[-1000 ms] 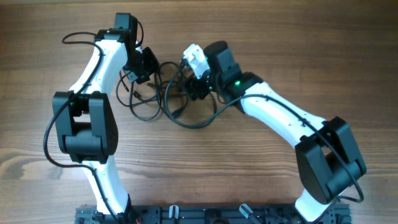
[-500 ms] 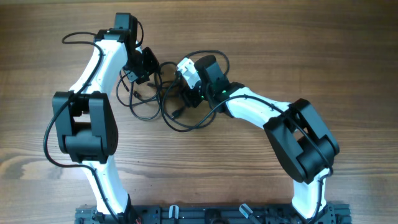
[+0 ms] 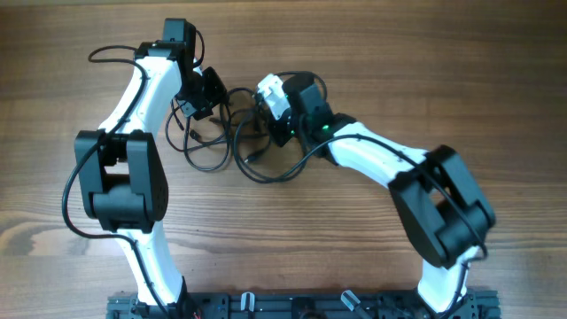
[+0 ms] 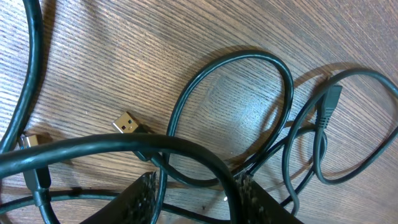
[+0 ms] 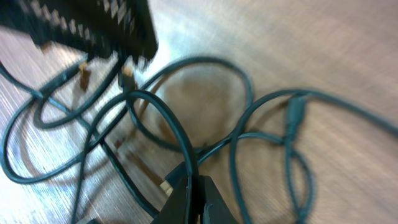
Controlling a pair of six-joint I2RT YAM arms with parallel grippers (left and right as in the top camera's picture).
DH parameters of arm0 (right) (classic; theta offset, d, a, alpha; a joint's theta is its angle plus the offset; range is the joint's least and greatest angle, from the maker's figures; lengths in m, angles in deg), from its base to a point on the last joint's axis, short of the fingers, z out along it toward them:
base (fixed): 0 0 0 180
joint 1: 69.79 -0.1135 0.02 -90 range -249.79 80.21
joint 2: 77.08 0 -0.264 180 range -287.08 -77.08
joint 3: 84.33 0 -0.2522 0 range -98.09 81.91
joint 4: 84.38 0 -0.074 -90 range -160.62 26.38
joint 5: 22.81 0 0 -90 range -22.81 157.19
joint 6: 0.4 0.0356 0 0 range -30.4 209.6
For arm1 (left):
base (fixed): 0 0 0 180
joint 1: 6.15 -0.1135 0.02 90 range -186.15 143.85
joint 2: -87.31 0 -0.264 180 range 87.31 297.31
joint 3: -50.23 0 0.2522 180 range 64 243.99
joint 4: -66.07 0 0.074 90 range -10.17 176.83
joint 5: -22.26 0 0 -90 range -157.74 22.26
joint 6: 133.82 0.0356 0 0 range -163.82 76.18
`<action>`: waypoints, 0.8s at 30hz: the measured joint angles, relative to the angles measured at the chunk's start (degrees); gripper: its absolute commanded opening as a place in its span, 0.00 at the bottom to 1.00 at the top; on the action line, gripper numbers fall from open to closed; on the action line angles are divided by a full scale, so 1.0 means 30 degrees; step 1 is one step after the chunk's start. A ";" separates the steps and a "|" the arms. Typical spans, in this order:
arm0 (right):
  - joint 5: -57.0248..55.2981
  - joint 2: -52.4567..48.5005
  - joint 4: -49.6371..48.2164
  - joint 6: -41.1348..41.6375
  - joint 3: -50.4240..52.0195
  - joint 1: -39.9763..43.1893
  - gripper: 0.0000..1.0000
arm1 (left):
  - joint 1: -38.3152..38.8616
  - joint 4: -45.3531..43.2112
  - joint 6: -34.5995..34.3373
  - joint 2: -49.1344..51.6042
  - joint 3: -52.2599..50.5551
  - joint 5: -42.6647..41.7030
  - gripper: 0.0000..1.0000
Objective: Untangle cables
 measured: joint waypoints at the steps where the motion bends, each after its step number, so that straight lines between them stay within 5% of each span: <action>1: -0.0211 0.0350 0.0219 0.0000 0.0000 0.0051 0.04 | 0.0000 0.0007 0.0000 0.0000 0.0000 -0.0007 0.45; 24: -0.3665 0.1049 0.5115 -0.1982 0.0000 0.2317 0.07 | 0.0000 0.0015 0.0000 0.0000 0.0000 -0.0007 0.48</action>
